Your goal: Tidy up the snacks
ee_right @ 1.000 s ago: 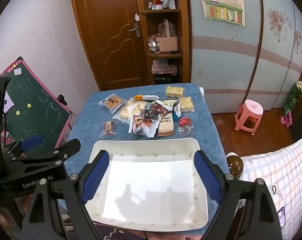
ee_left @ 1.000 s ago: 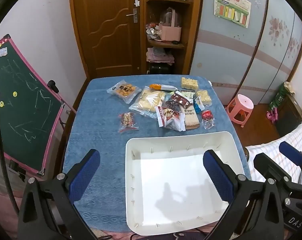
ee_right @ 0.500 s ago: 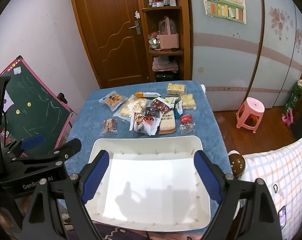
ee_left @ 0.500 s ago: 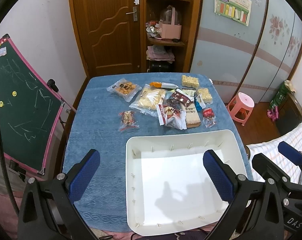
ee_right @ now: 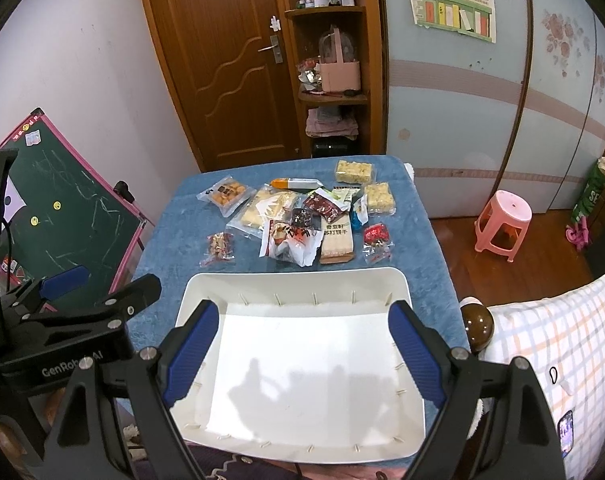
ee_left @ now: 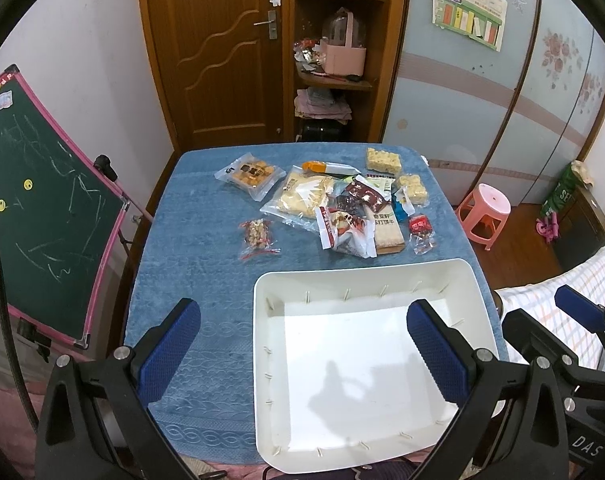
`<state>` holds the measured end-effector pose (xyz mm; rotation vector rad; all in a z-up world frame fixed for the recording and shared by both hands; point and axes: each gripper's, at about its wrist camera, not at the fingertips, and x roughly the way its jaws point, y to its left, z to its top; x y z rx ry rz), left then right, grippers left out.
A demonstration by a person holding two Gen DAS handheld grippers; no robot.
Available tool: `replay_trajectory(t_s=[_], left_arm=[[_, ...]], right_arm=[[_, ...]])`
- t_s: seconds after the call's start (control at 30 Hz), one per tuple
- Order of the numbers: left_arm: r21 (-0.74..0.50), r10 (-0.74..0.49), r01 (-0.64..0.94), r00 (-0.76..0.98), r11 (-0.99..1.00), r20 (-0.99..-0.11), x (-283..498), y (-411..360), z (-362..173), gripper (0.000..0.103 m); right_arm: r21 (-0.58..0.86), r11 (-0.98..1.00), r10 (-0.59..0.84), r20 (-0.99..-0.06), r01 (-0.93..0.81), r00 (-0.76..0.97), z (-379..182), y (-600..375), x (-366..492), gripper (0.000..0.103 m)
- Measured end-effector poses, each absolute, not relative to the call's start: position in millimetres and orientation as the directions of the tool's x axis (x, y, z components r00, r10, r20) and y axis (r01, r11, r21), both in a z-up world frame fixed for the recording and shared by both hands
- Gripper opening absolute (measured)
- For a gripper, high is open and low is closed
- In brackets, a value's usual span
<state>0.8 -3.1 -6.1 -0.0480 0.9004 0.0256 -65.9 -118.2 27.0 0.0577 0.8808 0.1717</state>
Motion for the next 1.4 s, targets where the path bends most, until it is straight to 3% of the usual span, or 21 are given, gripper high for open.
replay_trajectory(t_s=[1.4], left_arm=[[-0.029, 0.005, -0.045, 0.614, 0.999, -0.789, 0.0, -2.3, -9.7, 0.103]], right_arm=[[0.106, 0.992, 0.122, -0.787, -0.062, 0.605, 20.8, -129.1, -60.4, 0.088]])
